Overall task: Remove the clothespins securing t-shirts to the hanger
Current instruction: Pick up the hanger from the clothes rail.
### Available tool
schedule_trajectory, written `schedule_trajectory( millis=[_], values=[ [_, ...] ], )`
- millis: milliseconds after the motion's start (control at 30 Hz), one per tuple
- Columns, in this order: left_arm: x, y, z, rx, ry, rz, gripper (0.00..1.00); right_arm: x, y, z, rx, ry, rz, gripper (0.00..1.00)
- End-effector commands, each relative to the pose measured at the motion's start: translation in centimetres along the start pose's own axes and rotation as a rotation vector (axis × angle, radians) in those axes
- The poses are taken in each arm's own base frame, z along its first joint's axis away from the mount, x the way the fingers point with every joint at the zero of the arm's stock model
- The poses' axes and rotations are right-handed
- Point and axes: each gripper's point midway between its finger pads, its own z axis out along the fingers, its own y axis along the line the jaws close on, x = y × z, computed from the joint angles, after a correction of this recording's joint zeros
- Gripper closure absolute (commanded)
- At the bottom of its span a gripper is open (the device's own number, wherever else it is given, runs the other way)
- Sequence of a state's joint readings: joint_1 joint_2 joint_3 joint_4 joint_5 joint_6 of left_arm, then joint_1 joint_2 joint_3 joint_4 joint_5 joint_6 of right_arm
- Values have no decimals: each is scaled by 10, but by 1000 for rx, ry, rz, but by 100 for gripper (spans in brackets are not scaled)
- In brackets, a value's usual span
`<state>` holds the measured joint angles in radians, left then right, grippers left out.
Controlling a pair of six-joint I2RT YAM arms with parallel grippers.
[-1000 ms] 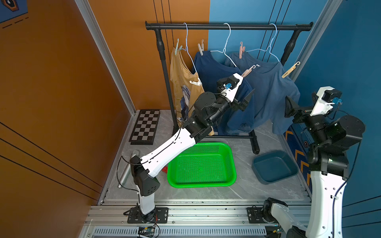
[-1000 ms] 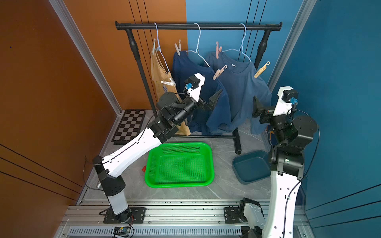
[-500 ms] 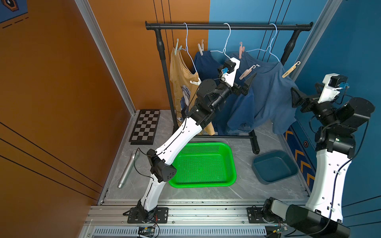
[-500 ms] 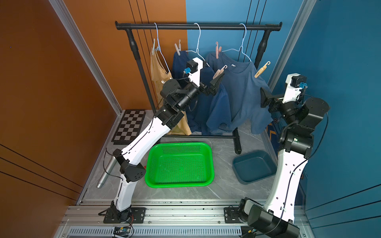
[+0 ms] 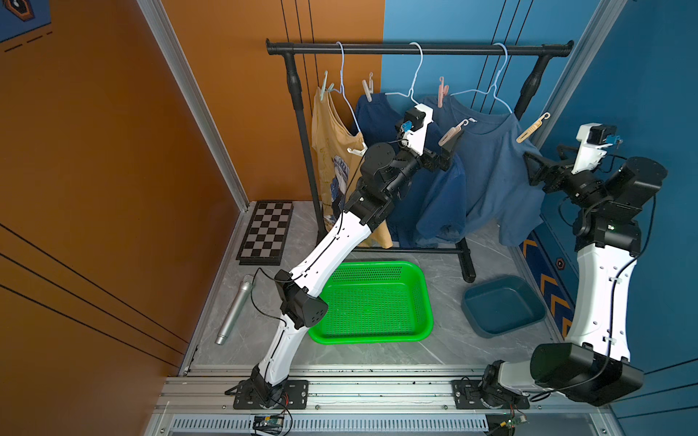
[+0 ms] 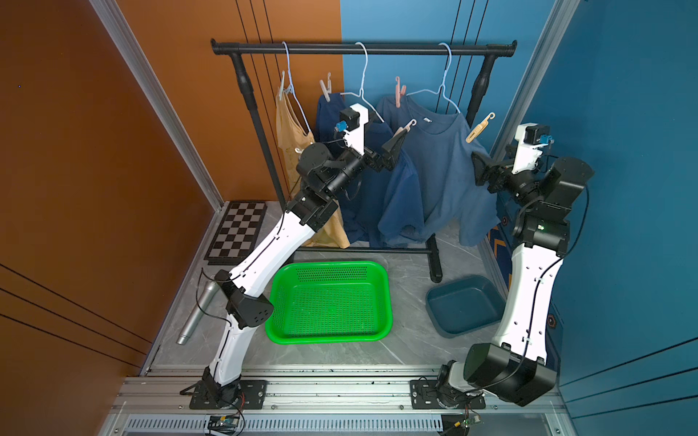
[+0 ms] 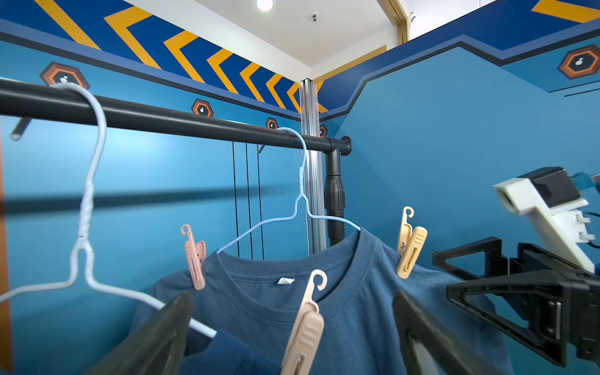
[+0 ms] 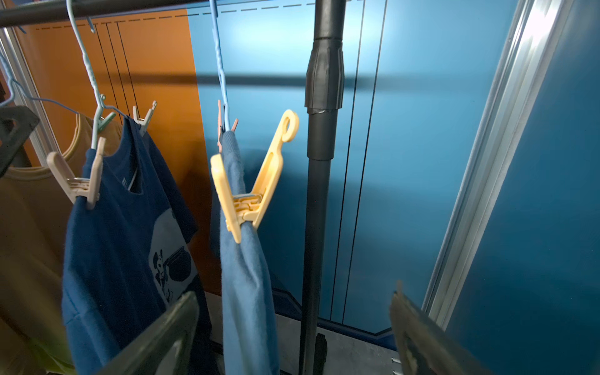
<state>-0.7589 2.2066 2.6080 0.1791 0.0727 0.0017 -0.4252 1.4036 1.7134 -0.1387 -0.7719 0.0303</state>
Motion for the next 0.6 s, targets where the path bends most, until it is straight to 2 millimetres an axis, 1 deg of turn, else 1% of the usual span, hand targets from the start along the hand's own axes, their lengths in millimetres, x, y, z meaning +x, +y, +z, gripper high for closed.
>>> schedule_trajectory(
  millis=[0,233,400,433,567],
  values=[
    [-10,2,-1,10,-25,-15,2,-10,18,2,-62,-6,-8,16],
    [-13,2,-2,12,-26,-21,2,-6,32,12,-107,8,-3,38],
    [-15,4,-3,7,-24,-20,2,-6,38,14,-105,10,-12,53],
    [-15,4,-3,6,-26,-21,2,-6,40,15,-107,10,-13,54],
    [-29,6,-4,9,-55,-58,2,-6,44,14,-90,14,-32,63]
  ],
)
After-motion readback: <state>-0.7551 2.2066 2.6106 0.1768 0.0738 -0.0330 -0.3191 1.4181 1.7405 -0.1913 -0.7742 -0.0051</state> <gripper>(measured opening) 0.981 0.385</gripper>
